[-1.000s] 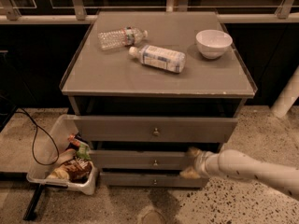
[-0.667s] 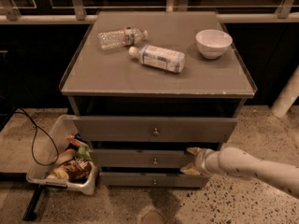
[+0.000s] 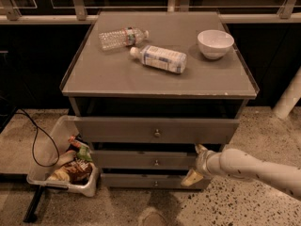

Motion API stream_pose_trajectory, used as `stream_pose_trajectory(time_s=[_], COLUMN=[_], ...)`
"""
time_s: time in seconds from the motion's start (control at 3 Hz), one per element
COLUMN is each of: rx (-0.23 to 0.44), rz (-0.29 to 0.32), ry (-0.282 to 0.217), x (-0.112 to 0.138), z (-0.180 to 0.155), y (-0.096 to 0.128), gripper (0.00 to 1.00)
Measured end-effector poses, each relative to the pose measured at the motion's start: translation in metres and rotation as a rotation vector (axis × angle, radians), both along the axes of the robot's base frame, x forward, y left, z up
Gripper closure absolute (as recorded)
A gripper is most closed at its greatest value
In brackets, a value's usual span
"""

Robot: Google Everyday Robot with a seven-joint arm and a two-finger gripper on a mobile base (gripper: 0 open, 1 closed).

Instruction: Close middle drawer

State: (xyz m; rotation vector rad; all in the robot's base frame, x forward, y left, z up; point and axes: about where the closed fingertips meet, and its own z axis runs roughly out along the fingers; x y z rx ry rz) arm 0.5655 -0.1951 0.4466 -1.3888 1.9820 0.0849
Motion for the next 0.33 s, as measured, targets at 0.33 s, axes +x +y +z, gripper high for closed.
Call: stream_pose_trajectory(time_s=[0.33], rx=[0.0], rz=[0.0], ry=[0.0], x=[0.0], z=[0.0], y=[0.0], gripper=[0.0])
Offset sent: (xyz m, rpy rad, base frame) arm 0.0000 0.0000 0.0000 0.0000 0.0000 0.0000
